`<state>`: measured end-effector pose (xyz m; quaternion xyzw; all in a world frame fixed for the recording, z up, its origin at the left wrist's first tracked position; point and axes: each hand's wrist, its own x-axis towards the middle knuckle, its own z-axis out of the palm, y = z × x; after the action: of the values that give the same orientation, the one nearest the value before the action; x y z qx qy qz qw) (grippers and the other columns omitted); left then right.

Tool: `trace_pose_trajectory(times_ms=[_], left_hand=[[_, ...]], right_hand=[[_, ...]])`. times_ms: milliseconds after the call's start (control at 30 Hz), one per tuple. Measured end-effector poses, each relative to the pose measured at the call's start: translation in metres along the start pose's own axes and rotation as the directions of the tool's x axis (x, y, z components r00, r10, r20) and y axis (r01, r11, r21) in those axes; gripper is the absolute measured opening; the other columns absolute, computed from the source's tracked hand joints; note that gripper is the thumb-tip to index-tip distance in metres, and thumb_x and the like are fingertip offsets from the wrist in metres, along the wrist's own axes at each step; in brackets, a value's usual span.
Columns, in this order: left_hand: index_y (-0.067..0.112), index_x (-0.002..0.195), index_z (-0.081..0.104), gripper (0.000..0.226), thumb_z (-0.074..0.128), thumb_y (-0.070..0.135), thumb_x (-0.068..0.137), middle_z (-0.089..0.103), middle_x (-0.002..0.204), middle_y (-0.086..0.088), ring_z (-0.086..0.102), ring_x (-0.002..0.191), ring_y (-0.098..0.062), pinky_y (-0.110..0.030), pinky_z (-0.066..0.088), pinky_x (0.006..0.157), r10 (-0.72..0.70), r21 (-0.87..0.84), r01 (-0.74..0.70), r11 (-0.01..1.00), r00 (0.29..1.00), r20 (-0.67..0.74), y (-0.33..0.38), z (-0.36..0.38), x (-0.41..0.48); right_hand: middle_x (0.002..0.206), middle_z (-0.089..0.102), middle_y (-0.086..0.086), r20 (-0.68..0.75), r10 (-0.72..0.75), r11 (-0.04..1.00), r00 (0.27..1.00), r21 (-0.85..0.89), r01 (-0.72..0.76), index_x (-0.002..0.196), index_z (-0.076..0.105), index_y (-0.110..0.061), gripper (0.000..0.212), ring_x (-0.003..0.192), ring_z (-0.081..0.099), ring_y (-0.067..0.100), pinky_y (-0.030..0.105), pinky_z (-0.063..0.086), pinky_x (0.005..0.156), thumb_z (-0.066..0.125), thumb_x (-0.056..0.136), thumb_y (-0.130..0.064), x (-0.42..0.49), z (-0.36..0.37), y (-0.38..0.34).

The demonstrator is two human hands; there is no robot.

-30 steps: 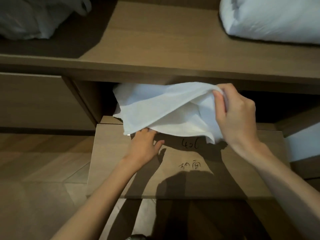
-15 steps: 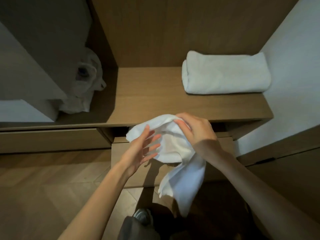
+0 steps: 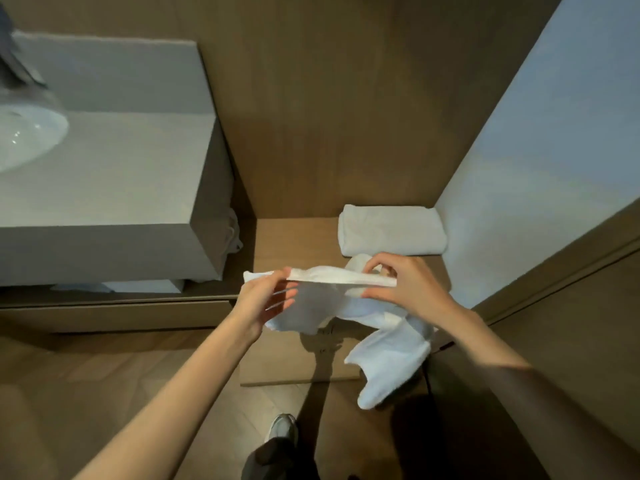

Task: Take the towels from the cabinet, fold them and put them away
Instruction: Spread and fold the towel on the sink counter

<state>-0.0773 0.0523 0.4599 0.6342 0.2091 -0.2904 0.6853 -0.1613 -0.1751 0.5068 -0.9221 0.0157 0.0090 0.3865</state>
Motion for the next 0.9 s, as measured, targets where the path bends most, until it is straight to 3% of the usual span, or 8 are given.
trace_pose_trajectory(times_ms=[67,167,300,467,600,667,800,900], left_hand=[[0.009,0.085,0.071,0.016,0.072,0.025,0.084,0.073,0.080,-0.009,0.069,0.086,-0.022,-0.034,0.055,0.086,0.135,0.059,-0.134,0.989,0.991,-0.016,0.020,0.001,-0.038],[0.018,0.072,0.065,0.016,0.074,0.025,0.083,0.073,0.090,-0.014,0.068,0.095,-0.028,-0.036,0.052,0.091,0.291,0.101,-0.287,0.953,0.956,-0.029,0.048,0.007,-0.096],[0.002,0.076,0.072,0.042,0.077,0.044,0.074,0.073,0.089,-0.014,0.068,0.086,-0.029,-0.041,0.052,0.086,0.446,0.162,-0.441,0.883,0.895,0.004,0.081,0.003,-0.148],[-0.004,0.080,0.069,0.064,0.078,0.056,0.061,0.061,0.080,-0.008,0.054,0.078,-0.018,-0.034,0.043,0.077,0.634,0.170,-0.615,0.770,0.768,-0.093,0.119,-0.023,-0.183],[-0.011,0.073,0.063,0.048,0.071,0.036,0.084,0.047,0.064,-0.002,0.040,0.061,-0.007,-0.025,0.033,0.061,0.761,0.252,-0.720,0.646,0.633,-0.141,0.135,-0.046,-0.206],[-0.008,0.068,0.062,0.045,0.067,0.031,0.089,0.046,0.061,0.000,0.038,0.057,-0.005,-0.021,0.029,0.057,0.811,0.319,-0.750,0.579,0.571,-0.131,0.140,-0.058,-0.220],[0.016,0.043,0.055,0.050,0.064,0.025,0.091,0.038,0.038,0.015,0.041,0.043,0.002,-0.010,0.028,0.048,0.882,0.525,-0.743,0.414,0.470,-0.032,0.133,-0.079,-0.234],[0.023,0.037,0.048,0.057,0.064,0.021,0.091,0.033,0.037,0.012,0.035,0.042,-0.001,-0.013,0.024,0.048,0.908,0.517,-0.769,0.376,0.416,-0.041,0.132,-0.110,-0.233]], right_hand=[[0.081,0.067,0.005,0.013,0.055,0.994,0.998,-0.096,-0.054,0.090,0.071,-0.016,0.019,0.074,0.059,0.013,0.020,0.048,0.065,0.081,0.075,-0.010,-0.014,-0.024,-0.006],[0.087,0.057,0.005,-0.030,0.075,0.966,0.997,-0.246,-0.080,0.092,0.070,-0.012,0.020,0.073,0.053,0.018,0.019,0.041,0.061,0.069,0.080,0.004,-0.032,-0.052,-0.013],[0.093,0.047,0.002,-0.144,0.003,0.947,0.990,-0.318,-0.049,0.097,0.062,-0.011,0.021,0.077,0.049,0.021,0.026,0.041,0.062,0.058,0.083,0.004,-0.050,-0.073,-0.036],[0.090,0.056,0.002,-0.201,-0.114,0.944,0.973,-0.326,0.044,0.087,0.061,-0.011,0.017,0.085,0.050,0.023,0.040,0.045,0.071,0.054,0.084,0.004,-0.056,-0.091,-0.070],[0.088,0.054,-0.002,-0.239,-0.180,0.960,0.954,-0.253,0.118,0.090,0.062,-0.014,0.014,0.080,0.052,0.017,0.034,0.044,0.069,0.055,0.086,-0.003,-0.054,-0.092,-0.094],[0.086,0.057,-0.003,-0.159,-0.146,0.967,0.976,-0.230,0.107,0.090,0.062,-0.015,0.015,0.078,0.054,0.017,0.034,0.046,0.068,0.055,0.086,-0.003,-0.053,-0.083,-0.101],[0.075,0.062,0.002,0.274,0.018,0.933,0.962,-0.349,0.082,0.071,0.063,-0.025,0.033,0.075,0.059,0.023,0.035,0.044,0.061,0.049,0.084,0.002,-0.046,-0.053,-0.118],[0.066,0.058,-0.008,0.011,-0.200,0.959,0.980,-0.205,0.198,0.062,0.055,-0.031,0.042,0.067,0.055,0.010,0.030,0.040,0.058,0.046,0.080,0.006,-0.040,-0.034,-0.150]])
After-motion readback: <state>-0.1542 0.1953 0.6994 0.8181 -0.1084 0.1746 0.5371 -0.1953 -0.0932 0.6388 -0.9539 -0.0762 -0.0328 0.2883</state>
